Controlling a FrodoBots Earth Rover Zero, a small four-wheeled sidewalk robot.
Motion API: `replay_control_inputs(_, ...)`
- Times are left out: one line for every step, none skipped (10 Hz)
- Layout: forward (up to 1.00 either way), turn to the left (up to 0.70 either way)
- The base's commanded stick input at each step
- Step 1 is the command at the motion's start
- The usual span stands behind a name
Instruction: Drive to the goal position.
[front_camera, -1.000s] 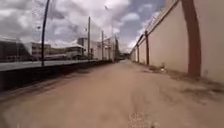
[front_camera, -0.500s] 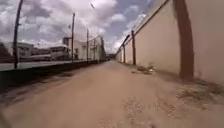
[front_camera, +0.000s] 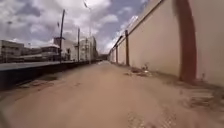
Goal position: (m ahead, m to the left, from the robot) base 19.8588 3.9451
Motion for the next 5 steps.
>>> replay_control_inputs(0.85, 0.0)
replay_control_inputs(0.85, 0.0)
replay_control_inputs(0.85, 0.0)
replay_control_inputs(0.85, 0.0)
replay_control_inputs(0.85, 0.0)
